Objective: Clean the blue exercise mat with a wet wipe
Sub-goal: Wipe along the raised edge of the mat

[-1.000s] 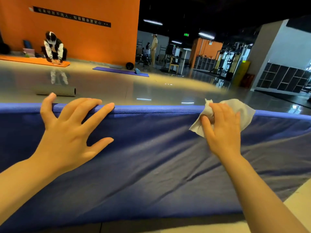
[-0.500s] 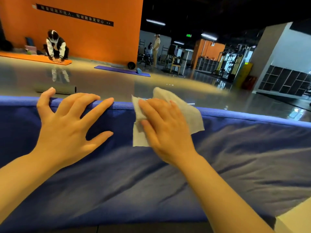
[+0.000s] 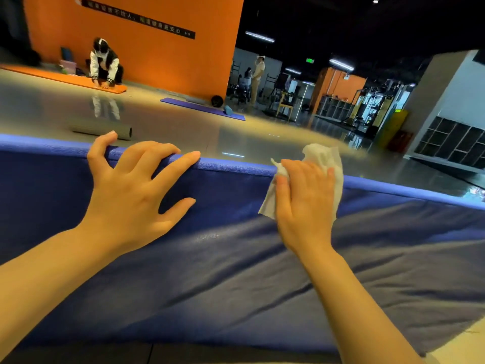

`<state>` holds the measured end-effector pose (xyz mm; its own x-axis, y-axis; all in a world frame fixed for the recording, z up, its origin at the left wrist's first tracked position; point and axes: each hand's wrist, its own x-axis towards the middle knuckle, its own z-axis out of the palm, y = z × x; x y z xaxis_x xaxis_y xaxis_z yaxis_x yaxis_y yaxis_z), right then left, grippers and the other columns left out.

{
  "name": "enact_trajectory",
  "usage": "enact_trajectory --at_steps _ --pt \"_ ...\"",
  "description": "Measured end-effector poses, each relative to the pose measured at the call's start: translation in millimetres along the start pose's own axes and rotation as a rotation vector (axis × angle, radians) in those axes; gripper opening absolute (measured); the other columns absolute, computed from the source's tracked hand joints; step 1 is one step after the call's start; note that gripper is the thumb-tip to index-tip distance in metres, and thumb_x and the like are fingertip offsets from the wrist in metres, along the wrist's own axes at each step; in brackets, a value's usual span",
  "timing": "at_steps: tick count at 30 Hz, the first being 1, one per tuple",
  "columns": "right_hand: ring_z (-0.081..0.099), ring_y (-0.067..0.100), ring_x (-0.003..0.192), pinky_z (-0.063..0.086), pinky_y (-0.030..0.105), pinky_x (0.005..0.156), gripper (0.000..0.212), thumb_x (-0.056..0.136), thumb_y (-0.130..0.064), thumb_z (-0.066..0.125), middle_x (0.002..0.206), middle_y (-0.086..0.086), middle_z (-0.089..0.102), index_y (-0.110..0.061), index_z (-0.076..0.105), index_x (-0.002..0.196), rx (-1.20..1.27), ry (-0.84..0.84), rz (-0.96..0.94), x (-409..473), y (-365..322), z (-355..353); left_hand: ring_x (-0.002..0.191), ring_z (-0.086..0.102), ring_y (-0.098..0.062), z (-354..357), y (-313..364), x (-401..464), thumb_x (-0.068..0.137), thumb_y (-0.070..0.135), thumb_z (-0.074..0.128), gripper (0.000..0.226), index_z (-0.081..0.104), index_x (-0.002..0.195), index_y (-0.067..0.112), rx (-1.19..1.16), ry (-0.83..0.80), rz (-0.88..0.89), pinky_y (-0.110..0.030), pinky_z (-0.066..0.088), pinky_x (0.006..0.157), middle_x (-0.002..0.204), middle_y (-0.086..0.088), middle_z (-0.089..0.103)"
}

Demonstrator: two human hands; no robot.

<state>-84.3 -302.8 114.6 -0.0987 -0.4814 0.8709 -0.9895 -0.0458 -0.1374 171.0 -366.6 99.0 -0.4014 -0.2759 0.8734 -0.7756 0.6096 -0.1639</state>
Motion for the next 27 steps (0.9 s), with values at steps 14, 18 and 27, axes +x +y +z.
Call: enact_trajectory --at_steps 14,18,27 --pt "0.054 0.034 0.108 0.026 0.044 0.108 0.041 0.098 -0.038 0.036 0.111 0.007 0.064 -0.013 0.064 0.115 -0.128 -0.035 -0.004 3.9 45.8 -17.2 0.117 0.052 -0.030 -3.8 -6.5 0.2 0.088 0.046 0.050 0.059 0.054 0.141 0.019 -0.006 -0.060 0.028 -0.057 0.020 0.105 0.127 -0.009 0.058" --pt "0.052 0.036 0.100 0.036 0.057 0.098 0.044 0.099 -0.038 0.030 0.099 0.008 0.061 -0.009 0.062 0.103 -0.120 -0.004 0.144 1.7 63.9 -20.2 0.116 0.054 -0.031 -1.7 -5.2 1.2 0.088 0.045 0.050 0.059 0.054 0.141 0.020 -0.006 -0.058 0.019 -0.057 0.021 0.104 0.126 -0.009 0.058" --pt "0.052 0.035 0.111 0.018 0.048 0.112 0.040 0.095 -0.035 0.040 0.111 0.008 0.062 -0.006 0.062 0.112 -0.011 0.021 0.084 -2.5 14.5 -5.7 0.117 0.053 -0.032 3.1 -1.7 4.9 0.086 0.046 0.051 0.058 0.058 0.137 0.020 -0.032 -0.041 -0.046 -0.057 0.018 0.107 0.123 -0.010 0.060"
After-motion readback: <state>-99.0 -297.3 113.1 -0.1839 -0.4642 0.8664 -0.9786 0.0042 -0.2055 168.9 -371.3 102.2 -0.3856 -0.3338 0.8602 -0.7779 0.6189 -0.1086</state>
